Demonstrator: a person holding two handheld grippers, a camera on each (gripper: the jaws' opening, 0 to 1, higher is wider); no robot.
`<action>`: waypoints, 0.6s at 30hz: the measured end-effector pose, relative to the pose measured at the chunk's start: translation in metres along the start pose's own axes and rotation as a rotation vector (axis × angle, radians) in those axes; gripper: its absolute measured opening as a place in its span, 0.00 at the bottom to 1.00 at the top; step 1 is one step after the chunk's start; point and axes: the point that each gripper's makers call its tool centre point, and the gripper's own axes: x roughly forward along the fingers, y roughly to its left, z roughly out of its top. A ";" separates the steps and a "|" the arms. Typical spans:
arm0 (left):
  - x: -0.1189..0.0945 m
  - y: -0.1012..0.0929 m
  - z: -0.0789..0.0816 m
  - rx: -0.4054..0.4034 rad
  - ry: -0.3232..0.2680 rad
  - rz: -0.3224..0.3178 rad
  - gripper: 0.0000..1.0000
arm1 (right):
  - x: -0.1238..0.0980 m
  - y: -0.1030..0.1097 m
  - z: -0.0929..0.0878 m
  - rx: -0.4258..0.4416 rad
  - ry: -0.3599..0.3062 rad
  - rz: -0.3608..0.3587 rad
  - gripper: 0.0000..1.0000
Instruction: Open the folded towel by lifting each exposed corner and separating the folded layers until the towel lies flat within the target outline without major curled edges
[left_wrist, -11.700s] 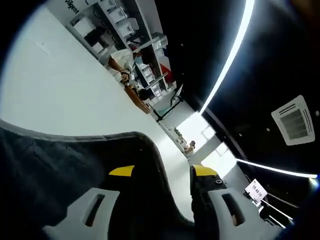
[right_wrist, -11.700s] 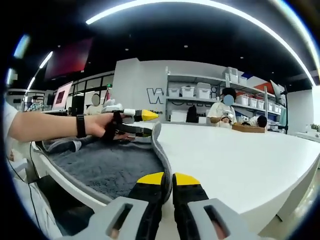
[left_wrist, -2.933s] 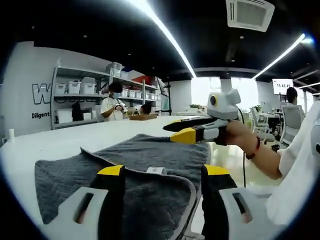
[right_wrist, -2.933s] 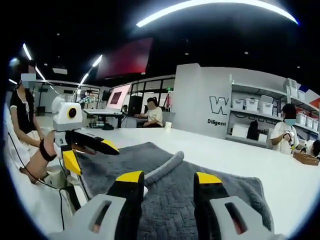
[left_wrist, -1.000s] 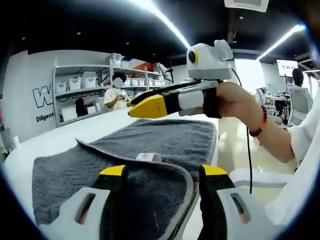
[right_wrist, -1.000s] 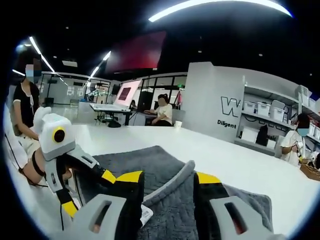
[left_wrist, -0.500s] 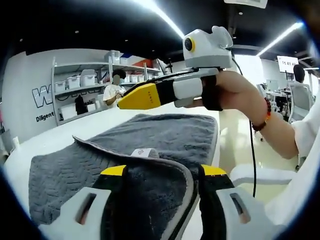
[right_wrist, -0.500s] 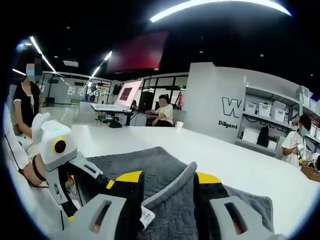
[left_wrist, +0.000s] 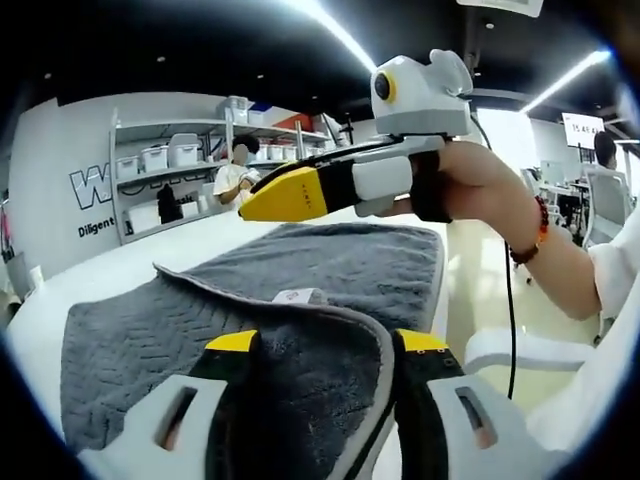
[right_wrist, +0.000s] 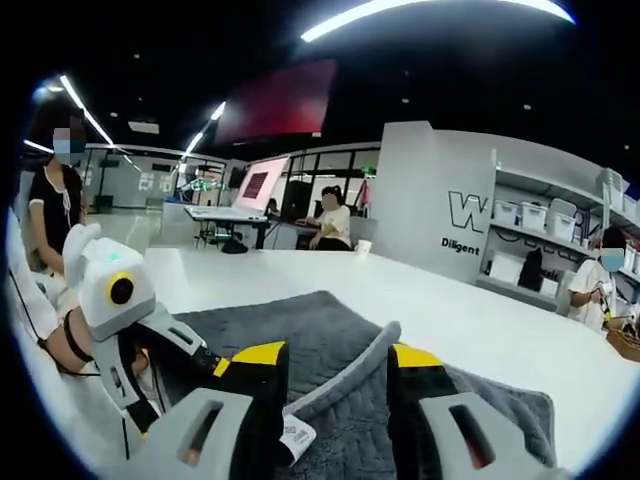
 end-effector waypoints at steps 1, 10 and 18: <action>0.000 0.000 0.000 0.001 -0.001 0.000 0.49 | 0.000 0.000 0.000 0.001 0.000 0.001 0.36; -0.004 0.007 0.002 -0.018 -0.023 0.001 0.36 | 0.000 -0.001 0.001 0.001 -0.006 0.002 0.36; -0.008 0.008 0.008 -0.016 -0.047 -0.004 0.29 | 0.000 -0.001 0.000 0.006 -0.005 0.001 0.36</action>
